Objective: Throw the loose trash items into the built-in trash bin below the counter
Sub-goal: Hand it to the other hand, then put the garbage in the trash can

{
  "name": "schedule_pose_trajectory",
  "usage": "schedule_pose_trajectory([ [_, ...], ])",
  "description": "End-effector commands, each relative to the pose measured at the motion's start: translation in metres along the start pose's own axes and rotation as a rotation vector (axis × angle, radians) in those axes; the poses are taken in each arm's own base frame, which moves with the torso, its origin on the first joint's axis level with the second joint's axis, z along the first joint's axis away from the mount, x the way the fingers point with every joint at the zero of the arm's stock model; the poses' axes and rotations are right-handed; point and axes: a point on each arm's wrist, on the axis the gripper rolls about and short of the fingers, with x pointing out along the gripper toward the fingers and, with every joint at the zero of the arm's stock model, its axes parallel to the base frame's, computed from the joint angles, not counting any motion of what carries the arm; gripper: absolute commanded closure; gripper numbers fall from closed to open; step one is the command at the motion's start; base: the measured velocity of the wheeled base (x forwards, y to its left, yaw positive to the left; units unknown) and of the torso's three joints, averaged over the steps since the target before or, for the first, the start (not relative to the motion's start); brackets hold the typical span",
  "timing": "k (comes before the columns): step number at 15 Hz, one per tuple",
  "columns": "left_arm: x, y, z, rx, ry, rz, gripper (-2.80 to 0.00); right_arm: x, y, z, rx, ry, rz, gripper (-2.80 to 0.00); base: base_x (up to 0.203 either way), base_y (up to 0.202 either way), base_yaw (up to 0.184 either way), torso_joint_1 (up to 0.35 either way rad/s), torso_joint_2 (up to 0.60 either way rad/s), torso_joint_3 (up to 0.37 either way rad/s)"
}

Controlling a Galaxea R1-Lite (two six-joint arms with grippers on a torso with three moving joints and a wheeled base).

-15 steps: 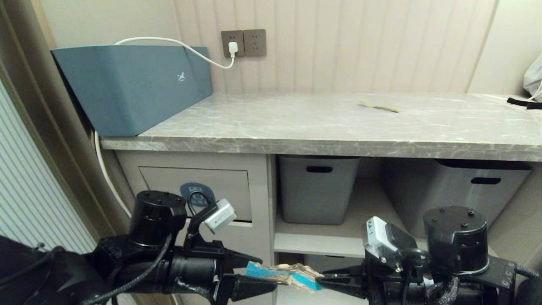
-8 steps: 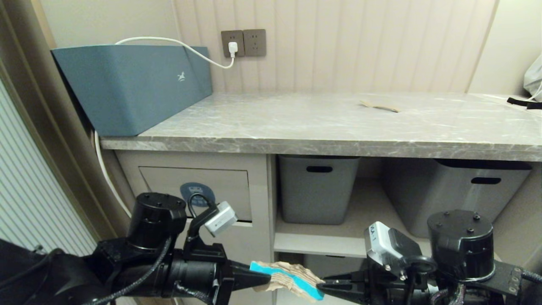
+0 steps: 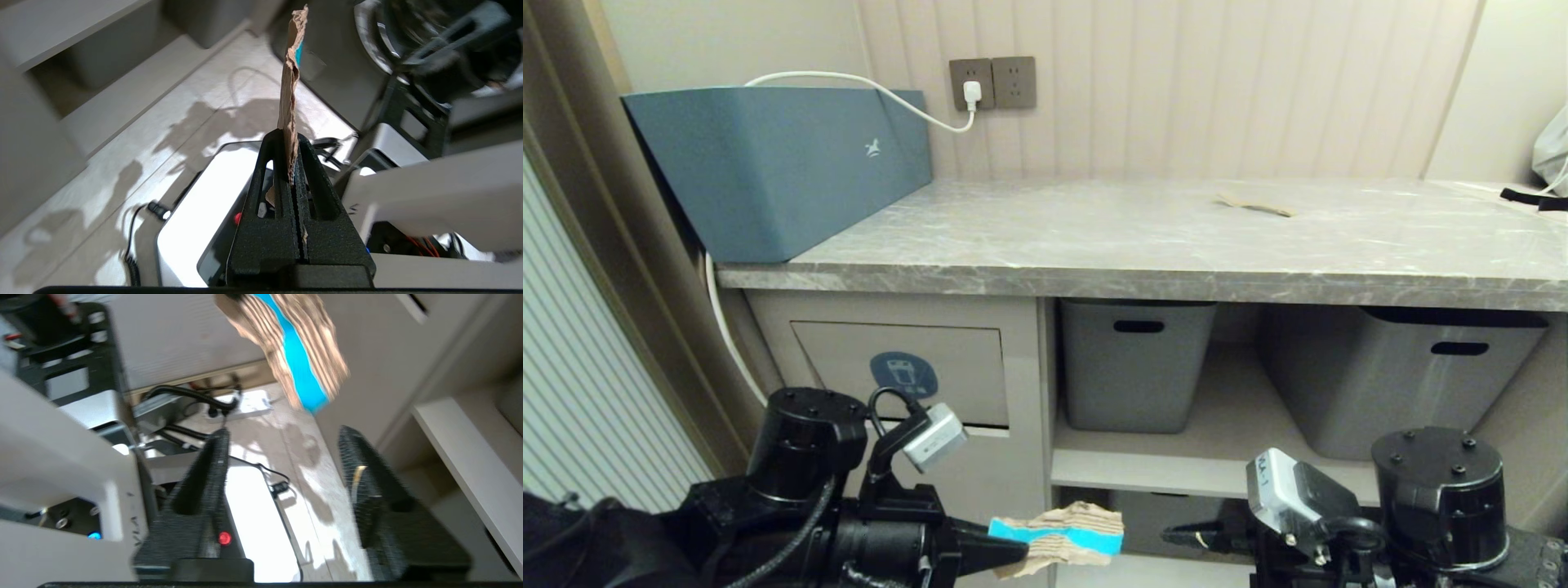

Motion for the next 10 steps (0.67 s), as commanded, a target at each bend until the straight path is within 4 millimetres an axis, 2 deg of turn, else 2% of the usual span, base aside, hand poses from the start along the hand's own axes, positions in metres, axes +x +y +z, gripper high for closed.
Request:
schedule_pose_trajectory([
  [1,-0.014,0.003,0.001,-0.034,-0.042,0.071,0.00,-0.010,0.001,0.000,0.055,-0.004,-0.133,-2.80,0.000,0.000,0.000,0.000,0.00,0.000],
  [2,-0.026,0.006,0.000,-0.074,-0.072,0.121,0.00,-0.015,0.001,0.001,0.124,-0.017,-0.222,0.00,0.000,0.000,0.000,0.000,0.00,0.000],
  [5,-0.063,0.020,-0.013,-0.180,-0.162,0.308,0.00,-0.025,0.001,0.003,0.246,-0.119,-0.401,0.00,0.000,0.000,0.000,0.000,0.00,0.000],
  [8,-0.103,0.038,-0.035,-0.262,-0.293,0.531,0.00,-0.048,0.002,-0.022,0.353,-0.082,-0.621,0.00,0.000,0.000,0.000,0.000,0.00,0.000],
  [10,-0.120,0.047,-0.045,-0.299,-0.356,0.633,0.00,-0.060,-0.002,-0.032,0.399,-0.070,-0.727,0.00,0.000,0.000,0.000,0.000,0.00,0.000],
])
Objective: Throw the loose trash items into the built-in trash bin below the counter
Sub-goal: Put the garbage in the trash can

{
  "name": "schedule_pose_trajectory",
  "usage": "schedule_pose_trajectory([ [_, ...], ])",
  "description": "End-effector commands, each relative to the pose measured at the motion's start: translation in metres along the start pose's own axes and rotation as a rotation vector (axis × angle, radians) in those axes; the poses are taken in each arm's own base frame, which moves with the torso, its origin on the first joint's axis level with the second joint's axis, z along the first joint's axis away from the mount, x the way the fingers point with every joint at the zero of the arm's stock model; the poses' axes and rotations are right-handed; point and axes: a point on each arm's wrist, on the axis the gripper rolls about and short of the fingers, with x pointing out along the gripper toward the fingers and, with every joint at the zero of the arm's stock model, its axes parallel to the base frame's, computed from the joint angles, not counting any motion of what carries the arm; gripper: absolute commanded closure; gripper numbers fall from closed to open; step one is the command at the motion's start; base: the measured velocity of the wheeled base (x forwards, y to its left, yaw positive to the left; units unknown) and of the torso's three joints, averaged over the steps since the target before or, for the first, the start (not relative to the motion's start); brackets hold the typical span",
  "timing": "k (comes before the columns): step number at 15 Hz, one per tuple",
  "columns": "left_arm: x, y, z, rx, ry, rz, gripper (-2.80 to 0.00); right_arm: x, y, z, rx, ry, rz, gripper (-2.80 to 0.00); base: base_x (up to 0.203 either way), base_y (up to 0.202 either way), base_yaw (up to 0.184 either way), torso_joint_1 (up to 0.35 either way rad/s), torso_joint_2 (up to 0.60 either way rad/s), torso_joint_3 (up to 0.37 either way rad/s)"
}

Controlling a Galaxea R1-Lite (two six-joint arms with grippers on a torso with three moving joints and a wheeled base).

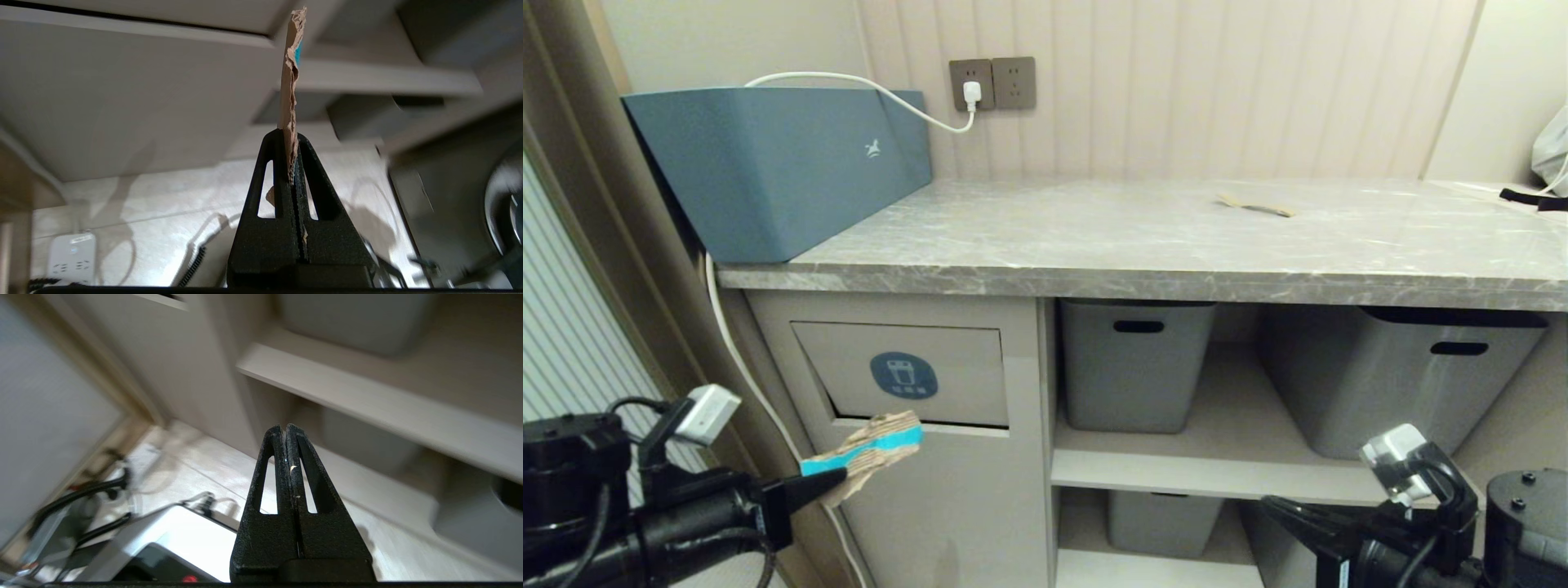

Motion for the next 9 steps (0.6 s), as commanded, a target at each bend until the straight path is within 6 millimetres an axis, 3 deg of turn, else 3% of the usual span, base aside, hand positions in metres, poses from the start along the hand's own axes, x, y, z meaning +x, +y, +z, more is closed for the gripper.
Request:
schedule_pose_trajectory([
  [1,-0.014,0.018,0.000,-0.043,-0.065,0.101,0.00,-0.011,-0.022,-0.002,0.053,-0.029,-0.157,0.00,0.000,0.000,0.000,0.000,0.00,0.000],
  [3,-0.021,0.035,0.003,-0.069,-0.122,0.183,0.00,-0.027,-0.041,0.007,0.102,-0.127,-0.316,0.00,0.000,0.000,0.000,0.000,0.00,0.000],
  [9,0.010,0.060,-0.003,-0.198,-0.111,0.186,0.00,-0.093,-0.080,0.026,0.096,-0.421,-0.749,0.00,0.000,0.000,0.000,0.000,0.00,0.000],
])
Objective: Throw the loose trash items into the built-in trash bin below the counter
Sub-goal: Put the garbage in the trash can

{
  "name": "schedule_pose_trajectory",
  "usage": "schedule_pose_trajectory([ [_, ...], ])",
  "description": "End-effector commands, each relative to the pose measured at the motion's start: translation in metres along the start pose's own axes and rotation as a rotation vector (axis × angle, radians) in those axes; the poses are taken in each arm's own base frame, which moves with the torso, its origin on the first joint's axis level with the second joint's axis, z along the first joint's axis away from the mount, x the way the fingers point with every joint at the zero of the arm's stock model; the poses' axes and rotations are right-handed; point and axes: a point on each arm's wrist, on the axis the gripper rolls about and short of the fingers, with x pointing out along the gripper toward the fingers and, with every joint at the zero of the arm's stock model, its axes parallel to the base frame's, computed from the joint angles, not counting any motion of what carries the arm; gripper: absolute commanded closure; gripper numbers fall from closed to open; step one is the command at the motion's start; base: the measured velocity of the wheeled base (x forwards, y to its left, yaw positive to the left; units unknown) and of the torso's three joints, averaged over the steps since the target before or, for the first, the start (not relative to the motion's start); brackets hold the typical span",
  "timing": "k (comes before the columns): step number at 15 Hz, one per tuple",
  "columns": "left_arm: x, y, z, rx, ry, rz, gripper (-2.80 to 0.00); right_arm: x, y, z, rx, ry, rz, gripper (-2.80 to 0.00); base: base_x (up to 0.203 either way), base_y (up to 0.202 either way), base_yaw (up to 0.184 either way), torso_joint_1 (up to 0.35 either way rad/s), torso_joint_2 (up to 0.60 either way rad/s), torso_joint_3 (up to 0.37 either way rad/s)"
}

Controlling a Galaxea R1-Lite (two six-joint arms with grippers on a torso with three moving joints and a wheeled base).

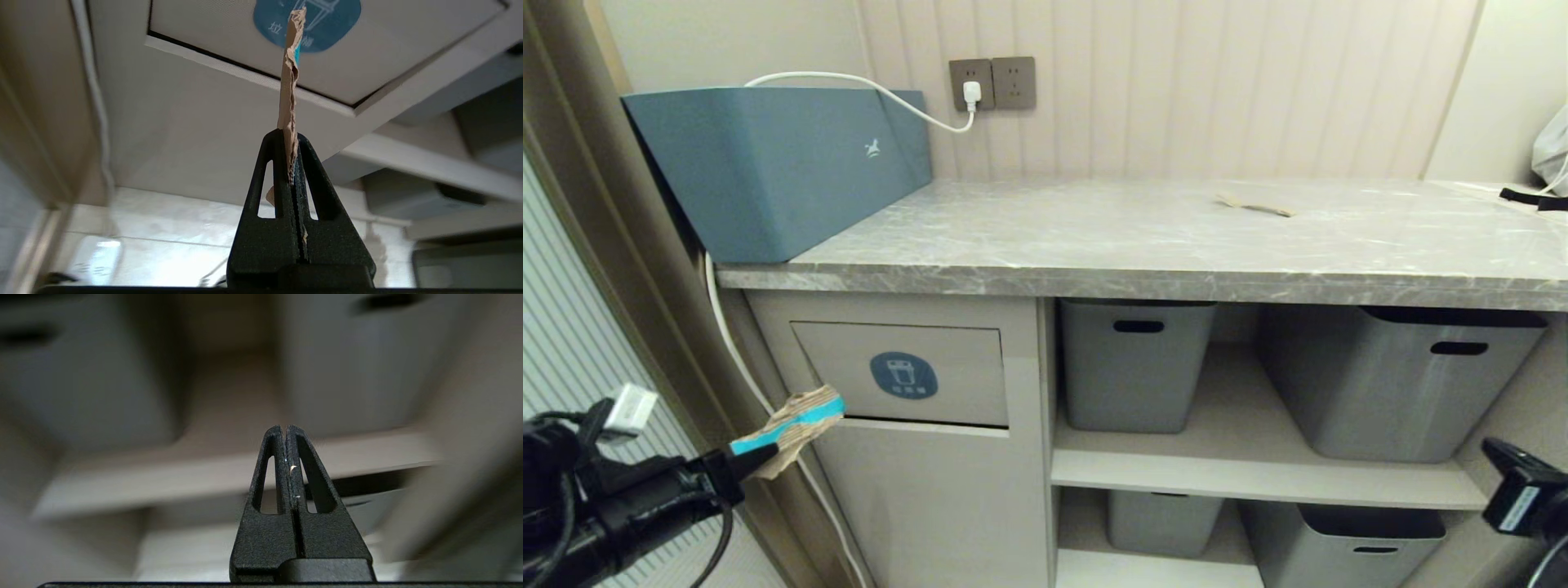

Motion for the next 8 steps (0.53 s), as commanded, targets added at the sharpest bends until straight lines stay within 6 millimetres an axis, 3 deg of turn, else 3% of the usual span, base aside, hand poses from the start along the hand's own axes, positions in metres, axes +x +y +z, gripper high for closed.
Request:
schedule_pose_trajectory([
  [1,0.016,0.007,-0.008,-0.106,0.037,0.001,0.00,-0.024,-0.021,0.018,0.010,-0.169,-0.148,0.00,0.000,0.000,0.000,0.000,0.00,0.000],
  [4,0.030,-0.002,-0.014,-0.155,0.053,-0.034,0.00,-0.044,-0.025,0.014,-0.050,-0.164,-0.185,0.00,0.000,0.000,0.000,0.000,0.00,0.000],
  [6,0.048,-0.012,-0.024,-0.015,0.104,-0.056,0.00,-0.065,-0.025,0.004,-0.092,-0.136,-0.179,0.00,0.000,0.000,0.000,0.000,0.00,0.000],
  [8,0.069,-0.010,-0.034,0.192,0.142,-0.042,0.00,-0.092,-0.026,-0.009,-0.132,-0.146,-0.175,0.00,0.000,0.000,0.000,0.000,0.00,0.000],
])
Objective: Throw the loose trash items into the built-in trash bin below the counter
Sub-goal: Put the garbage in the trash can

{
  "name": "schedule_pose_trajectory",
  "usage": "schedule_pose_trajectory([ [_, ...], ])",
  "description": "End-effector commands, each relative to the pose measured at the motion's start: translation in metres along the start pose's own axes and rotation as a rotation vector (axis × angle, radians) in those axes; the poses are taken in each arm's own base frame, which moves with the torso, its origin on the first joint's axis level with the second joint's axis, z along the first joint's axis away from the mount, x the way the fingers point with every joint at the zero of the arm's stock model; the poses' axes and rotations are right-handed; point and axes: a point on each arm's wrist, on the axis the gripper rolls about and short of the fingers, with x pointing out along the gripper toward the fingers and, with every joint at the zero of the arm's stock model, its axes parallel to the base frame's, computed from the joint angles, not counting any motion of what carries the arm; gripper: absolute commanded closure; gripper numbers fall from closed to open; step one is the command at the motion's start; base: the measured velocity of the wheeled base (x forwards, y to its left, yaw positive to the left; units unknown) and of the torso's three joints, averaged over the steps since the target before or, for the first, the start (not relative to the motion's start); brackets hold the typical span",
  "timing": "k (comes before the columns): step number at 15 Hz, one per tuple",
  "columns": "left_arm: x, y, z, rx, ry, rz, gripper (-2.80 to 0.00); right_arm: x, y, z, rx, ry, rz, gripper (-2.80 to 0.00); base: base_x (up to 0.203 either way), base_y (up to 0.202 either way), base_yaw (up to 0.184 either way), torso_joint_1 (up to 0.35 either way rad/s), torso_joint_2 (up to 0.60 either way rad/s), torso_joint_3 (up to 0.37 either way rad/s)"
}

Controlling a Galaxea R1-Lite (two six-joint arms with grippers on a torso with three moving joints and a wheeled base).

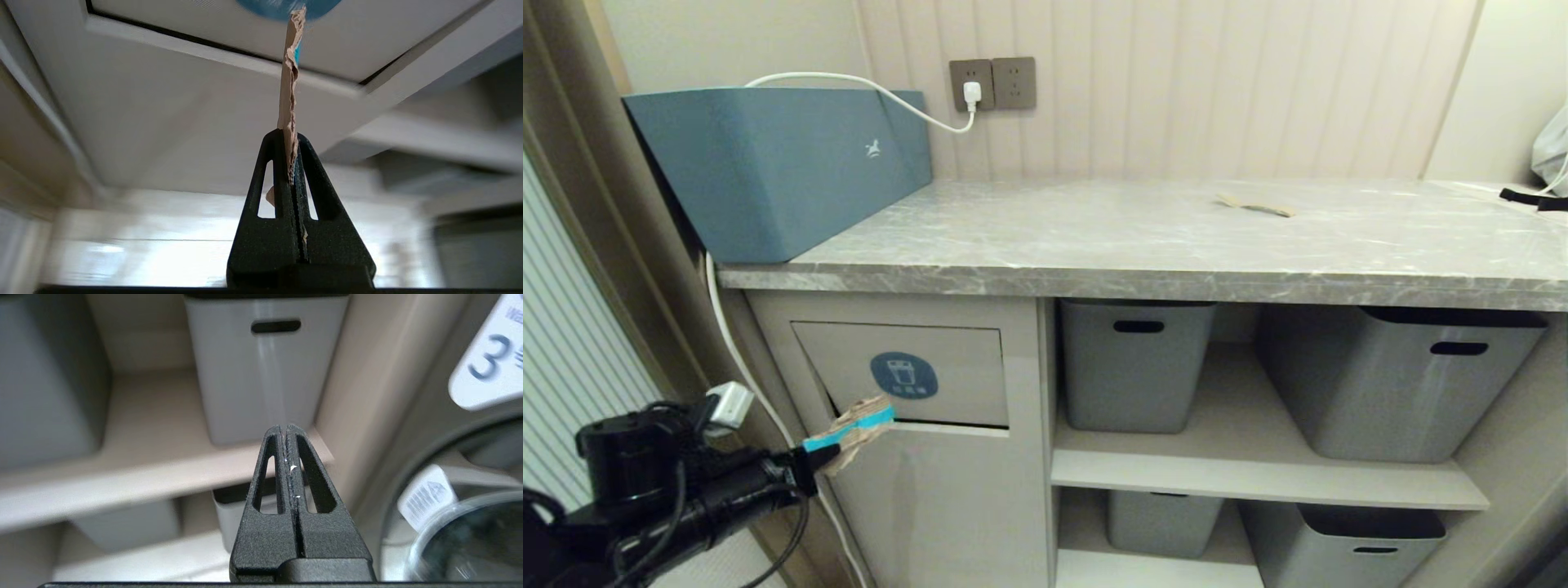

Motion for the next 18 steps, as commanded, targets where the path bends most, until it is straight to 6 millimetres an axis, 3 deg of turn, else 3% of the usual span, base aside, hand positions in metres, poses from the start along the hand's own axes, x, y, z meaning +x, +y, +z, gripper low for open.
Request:
schedule_pose_trajectory([
  [1,0.027,0.004,-0.007,0.093,0.043,0.002,0.00,-0.041,-0.006,-0.013,-0.018,-0.096,-0.006,0.00,0.000,0.000,0.000,0.030,0.01,-0.006],
  [3,0.050,0.011,-0.006,0.090,0.037,0.026,0.00,-0.056,-0.008,-0.027,-0.051,-0.101,-0.007,0.00,0.000,0.000,0.000,0.000,0.00,0.000],
  [5,0.069,0.016,-0.008,-0.033,0.007,0.030,0.00,-0.058,-0.007,-0.043,-0.119,0.022,0.010,0.00,0.000,0.000,0.000,0.000,0.00,0.000],
  [7,0.088,0.017,-0.013,-0.155,-0.059,0.003,0.00,-0.058,-0.007,-0.044,-0.119,0.035,0.008,0.00,0.000,0.000,0.000,0.000,0.00,0.000],
  [9,0.104,0.016,-0.030,-0.230,-0.053,-0.012,0.00,-0.058,-0.007,-0.044,-0.125,0.038,0.011,0.00,0.000,0.000,0.000,0.000,0.00,0.000],
  [11,0.112,-0.004,-0.034,-0.318,-0.045,-0.070,0.00,-0.058,-0.007,-0.044,-0.128,0.044,0.014,0.00,0.000,0.000,0.000,0.000,0.00,0.000],
  [16,0.141,-0.048,-0.018,-0.521,-0.190,-0.098,0.00,-0.058,-0.007,-0.044,-0.126,0.049,0.026,0.00,0.000,0.000,0.000,0.000,0.00,0.000],
  [18,0.141,-0.051,-0.028,-0.533,-0.183,-0.051,0.00,-0.058,-0.007,-0.045,-0.125,0.060,0.029,0.00,0.000,0.000,0.000,0.000,0.00,0.000],
])
